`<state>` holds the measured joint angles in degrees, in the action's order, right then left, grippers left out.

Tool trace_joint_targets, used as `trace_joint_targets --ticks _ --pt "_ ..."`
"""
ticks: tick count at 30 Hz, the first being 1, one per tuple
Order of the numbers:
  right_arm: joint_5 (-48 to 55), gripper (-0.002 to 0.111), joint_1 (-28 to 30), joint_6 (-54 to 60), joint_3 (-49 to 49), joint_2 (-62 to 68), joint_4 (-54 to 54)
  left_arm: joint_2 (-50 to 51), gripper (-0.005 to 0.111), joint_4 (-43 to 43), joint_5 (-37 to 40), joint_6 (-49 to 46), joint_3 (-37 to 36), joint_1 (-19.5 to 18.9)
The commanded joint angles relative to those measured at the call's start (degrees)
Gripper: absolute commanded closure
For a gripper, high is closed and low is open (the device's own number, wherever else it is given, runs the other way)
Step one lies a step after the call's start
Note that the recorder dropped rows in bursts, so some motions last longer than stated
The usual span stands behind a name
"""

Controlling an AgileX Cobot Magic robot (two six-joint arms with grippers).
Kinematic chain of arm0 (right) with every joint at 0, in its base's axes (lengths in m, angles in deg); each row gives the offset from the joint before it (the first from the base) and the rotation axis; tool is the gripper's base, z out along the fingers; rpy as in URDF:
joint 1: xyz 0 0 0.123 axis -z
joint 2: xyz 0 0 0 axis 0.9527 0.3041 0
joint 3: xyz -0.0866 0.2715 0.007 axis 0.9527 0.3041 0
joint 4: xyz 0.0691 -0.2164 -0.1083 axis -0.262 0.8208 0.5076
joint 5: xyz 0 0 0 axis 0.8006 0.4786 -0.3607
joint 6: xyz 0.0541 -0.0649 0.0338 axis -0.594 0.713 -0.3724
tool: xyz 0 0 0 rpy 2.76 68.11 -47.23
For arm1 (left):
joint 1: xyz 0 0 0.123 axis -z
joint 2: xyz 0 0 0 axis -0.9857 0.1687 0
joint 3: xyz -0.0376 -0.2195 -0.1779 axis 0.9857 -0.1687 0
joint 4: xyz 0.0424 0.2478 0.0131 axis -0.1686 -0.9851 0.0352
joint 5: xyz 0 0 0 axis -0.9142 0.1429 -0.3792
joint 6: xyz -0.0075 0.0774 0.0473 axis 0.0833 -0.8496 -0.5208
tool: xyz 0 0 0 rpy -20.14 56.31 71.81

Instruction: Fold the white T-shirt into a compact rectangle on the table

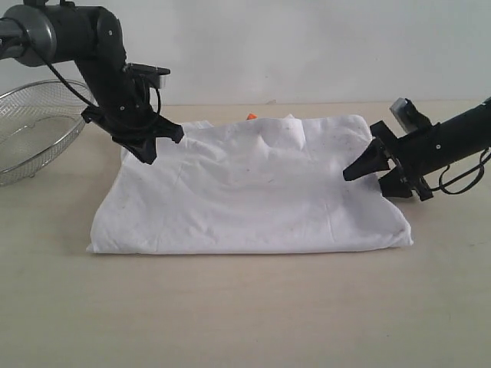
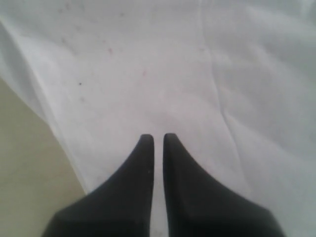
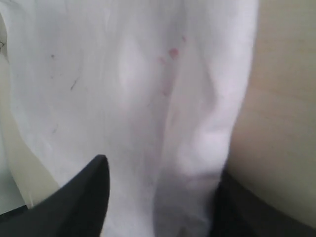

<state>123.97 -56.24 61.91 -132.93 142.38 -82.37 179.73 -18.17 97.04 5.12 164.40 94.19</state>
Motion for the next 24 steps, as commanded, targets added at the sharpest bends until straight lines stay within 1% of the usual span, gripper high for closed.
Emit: trace_joint_targets --ticks 1,3,10,13,16,24 --pt "-2.9 0.09 -0.2 -0.1 0.3 0.7 2.9 0.1 0.102 -0.1 0.7 -0.3 -0.1 0.1" --pt "-2.9 0.109 -0.2 -0.7 0.3 0.7 2.9 0.1 0.102 -0.1 1.1 -0.3 -0.1 0.1" --pt "1.5 0.108 0.7 -2.0 1.1 -0.2 5.5 -0.2 0.102 0.1 3.0 -0.3 -0.6 0.1" --pt "0.2 0.108 1.0 -2.0 4.1 -2.3 7.7 -1.8 0.102 2.2 0.2 0.6 -3.1 0.1" --pt "-0.3 0.108 1.4 -0.8 6.5 -4.7 6.9 -3.5 0.102 5.6 -2.4 -0.3 -5.6 0.1" --pt "-0.3 0.108 3.7 -1.8 7.8 -9.9 7.5 -8.9 0.102 5.5 -2.1 -1.6 -9.7 0.1"
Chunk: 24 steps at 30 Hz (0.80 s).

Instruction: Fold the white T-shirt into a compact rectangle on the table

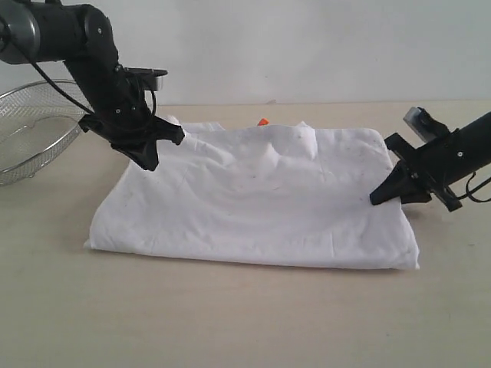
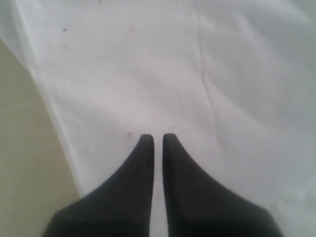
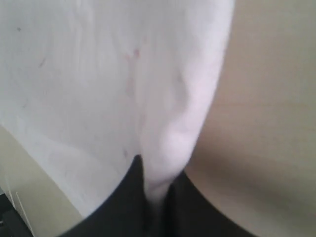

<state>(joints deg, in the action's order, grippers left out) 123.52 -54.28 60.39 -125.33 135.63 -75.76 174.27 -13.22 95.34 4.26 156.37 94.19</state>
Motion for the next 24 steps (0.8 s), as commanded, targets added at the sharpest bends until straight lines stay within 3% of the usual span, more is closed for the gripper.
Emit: trace_joint_targets --ticks 1,13,24 --pt "0.2 0.108 2.1 -0.3 0.2 -3.8 0.9 -4.3 0.102 0.6 -0.4 -0.7 -1.7 0.1" --pt "1.6 0.108 3.9 -1.9 0.2 -8.5 0.5 -11.7 0.102 0.6 1.0 -3.1 -1.7 0.0" --pt "-1.8 0.108 -7.2 -1.9 0.0 -9.5 -5.4 -14.4 0.102 0.6 3.5 -3.9 -1.7 0.0"
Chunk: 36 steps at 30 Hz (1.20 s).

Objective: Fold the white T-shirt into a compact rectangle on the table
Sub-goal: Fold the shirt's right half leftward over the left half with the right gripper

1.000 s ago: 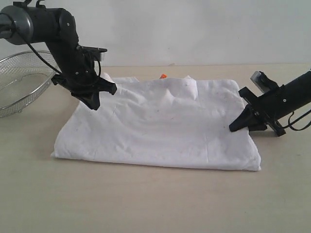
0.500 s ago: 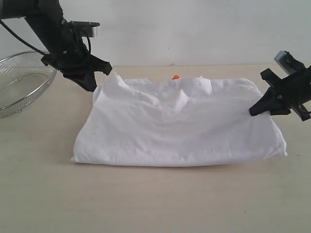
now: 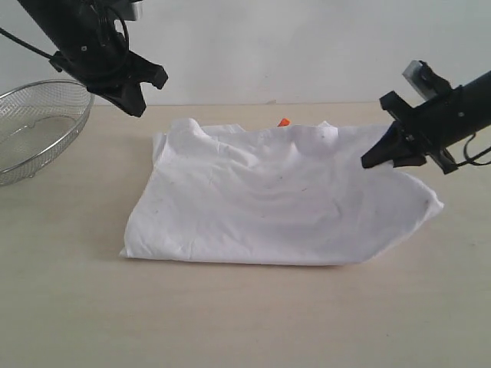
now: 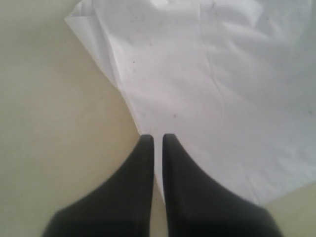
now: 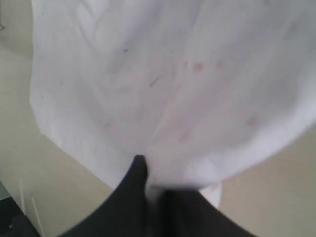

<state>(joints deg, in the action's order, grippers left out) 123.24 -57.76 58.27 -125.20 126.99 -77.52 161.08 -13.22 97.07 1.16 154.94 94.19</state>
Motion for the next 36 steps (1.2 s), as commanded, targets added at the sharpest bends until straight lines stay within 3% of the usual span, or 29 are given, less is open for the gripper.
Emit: trace_joint_targets --ticks 1,14,27,36 --pt "-2.1 0.108 -4.6 0.2 -0.2 -0.8 -3.9 -1.2 0.102 0.6 2.1 -0.8 -0.3 0.0" --pt "-14.3 0.108 -17.6 -0.7 -0.5 -0.8 -7.5 -3.9 0.102 -0.5 3.4 -0.8 -0.3 0.0" --pt "-13.2 0.108 -22.6 -3.7 -12.8 3.3 -7.8 -4.1 0.102 -1.4 4.3 -0.4 -0.3 0.0" --pt "-13.6 0.108 -27.8 -4.4 -15.7 7.8 -7.4 -4.1 0.102 -1.6 4.5 -0.4 -0.3 0.0"
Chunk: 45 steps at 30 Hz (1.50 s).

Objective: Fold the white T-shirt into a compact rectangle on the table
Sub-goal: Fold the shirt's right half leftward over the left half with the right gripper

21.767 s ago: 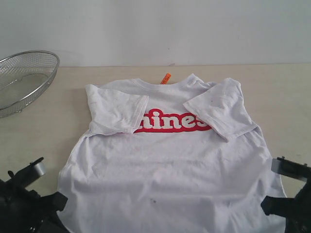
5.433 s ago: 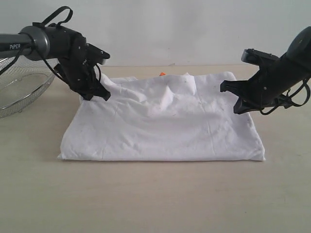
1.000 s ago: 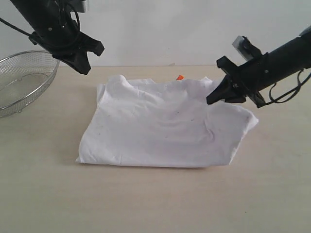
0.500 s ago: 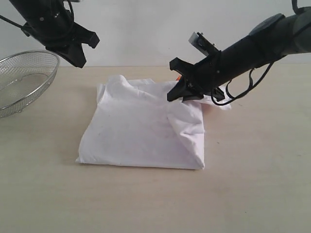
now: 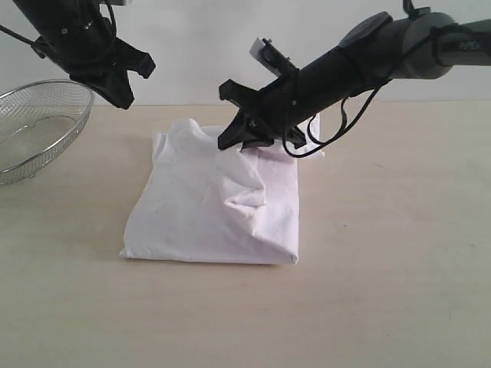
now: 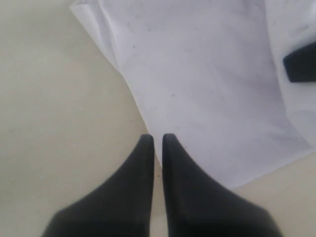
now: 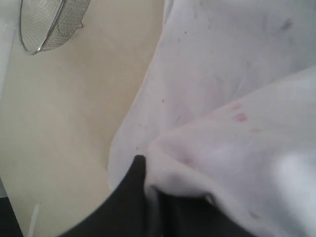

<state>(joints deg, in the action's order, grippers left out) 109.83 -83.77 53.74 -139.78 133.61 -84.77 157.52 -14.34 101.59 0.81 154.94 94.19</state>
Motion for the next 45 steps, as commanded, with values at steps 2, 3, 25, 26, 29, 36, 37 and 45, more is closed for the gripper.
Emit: trace_joint_targets --ticks 2,3,25,26,29,36,37,45 --pt "-0.2 0.108 -2.6 0.1 -1.7 1.7 -0.1 -0.6 0.102 -0.4 0.0 -0.1 -0.3 0.0" --pt "-0.5 0.108 -3.0 -0.4 -2.1 1.9 -0.1 -0.6 0.102 -0.4 0.0 -0.1 -0.3 0.0" --pt "-7.7 0.108 -10.5 -4.0 -7.0 4.3 0.0 -1.5 0.102 -3.5 0.9 1.1 -0.3 -1.3" --pt "-8.0 0.108 -10.9 -4.0 -7.0 4.3 0.4 -1.5 0.102 -3.5 1.0 1.1 -0.3 -1.3" --pt "-8.9 0.099 -11.0 -4.3 -7.0 4.6 0.4 -1.5 0.102 -3.3 1.0 1.1 -0.3 -1.3" --pt "-5.9 0.039 -11.0 -3.8 -7.0 4.8 0.4 -1.5 0.102 -3.1 1.0 1.1 -0.3 -1.3" --pt "-4.9 0.045 -11.0 -3.8 -7.0 4.8 0.4 -1.5 0.102 -3.1 1.0 1.1 -0.3 -1.3" --pt "-3.0 0.085 -10.1 -10.5 -6.6 1.1 9.9 -1.5 0.102 -2.9 1.1 -0.9 -0.3 -1.3"
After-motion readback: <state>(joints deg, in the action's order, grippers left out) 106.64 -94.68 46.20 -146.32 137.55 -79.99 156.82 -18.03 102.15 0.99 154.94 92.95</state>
